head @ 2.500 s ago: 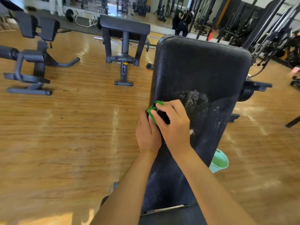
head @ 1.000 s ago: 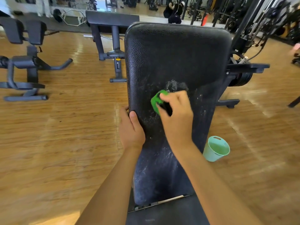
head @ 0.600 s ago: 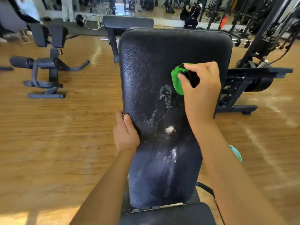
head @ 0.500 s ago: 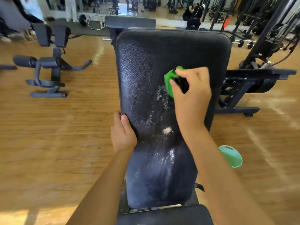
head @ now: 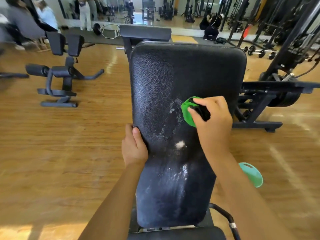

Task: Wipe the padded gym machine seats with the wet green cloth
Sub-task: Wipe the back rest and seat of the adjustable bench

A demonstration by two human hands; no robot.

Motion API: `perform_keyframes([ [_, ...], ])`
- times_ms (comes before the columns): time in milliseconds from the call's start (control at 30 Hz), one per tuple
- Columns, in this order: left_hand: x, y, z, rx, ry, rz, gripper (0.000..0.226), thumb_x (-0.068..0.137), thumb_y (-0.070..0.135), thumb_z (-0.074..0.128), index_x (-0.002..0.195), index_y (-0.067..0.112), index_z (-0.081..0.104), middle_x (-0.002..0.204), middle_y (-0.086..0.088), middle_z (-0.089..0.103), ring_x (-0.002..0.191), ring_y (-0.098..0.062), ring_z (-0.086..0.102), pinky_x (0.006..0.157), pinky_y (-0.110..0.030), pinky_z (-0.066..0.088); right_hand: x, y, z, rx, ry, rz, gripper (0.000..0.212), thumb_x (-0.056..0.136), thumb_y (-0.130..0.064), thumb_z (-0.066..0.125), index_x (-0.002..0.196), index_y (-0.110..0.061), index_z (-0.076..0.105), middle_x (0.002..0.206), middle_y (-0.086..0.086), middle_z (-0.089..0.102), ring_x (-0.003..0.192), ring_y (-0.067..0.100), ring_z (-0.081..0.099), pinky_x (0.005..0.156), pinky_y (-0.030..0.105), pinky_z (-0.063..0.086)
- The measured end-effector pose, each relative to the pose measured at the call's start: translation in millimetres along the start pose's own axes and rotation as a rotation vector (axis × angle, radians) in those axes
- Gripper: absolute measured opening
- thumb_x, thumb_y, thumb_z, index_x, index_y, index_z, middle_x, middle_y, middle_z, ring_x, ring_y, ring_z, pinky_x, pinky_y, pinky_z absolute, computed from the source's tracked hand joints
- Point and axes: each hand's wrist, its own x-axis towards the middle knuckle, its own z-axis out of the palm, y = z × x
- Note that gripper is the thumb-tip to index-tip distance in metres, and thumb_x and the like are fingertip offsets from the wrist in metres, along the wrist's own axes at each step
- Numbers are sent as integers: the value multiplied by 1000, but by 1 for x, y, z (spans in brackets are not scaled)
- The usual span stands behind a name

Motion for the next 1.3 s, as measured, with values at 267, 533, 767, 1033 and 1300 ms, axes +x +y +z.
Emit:
perform_keyframes([
  [267,1,-4,0,16,-3,13,56,92,48,16,94,2,48,62,6,41,57,-30,38,57,-38,12,-37,-34,45,96,-30,39,21,77,-10,77,96,-6,70,96,6,61,90,16,62,81,21,49],
  [533,1,-6,0,26,-20,11,59,91,51,15,98,2,48,67,-5,46,64,-40,48,55,-39,23,-50,-11,23,80,-42,61,19,80,-14,74,97,-7,71,96,-1,55,89,9,57,82,10,42],
  [767,0,-4,0,9,-25,9,57,92,51,15,95,4,47,64,-1,43,61,-36,46,55,-40,28,5,27,-24,72,261,283,19,82,-15,73,100,-15,68,100,3,62,94,4,53,90,14,42],
  [1033,-2,0,-1,12,-24,-34,59,90,53,14,96,6,47,65,5,46,61,-30,44,58,-42,33,-11,12,-15,358,309,417,47,80,-4,73,107,-29,43,104,-13,49,97,3,52,88,17,42],
  [1300,-3,-1,0,16,-28,-70,60,90,52,14,91,2,48,63,10,41,54,-7,36,57,-41,17,-36,20,-11,183,195,426,28,77,-15,79,99,-21,63,98,-7,56,89,-3,53,75,7,40],
])
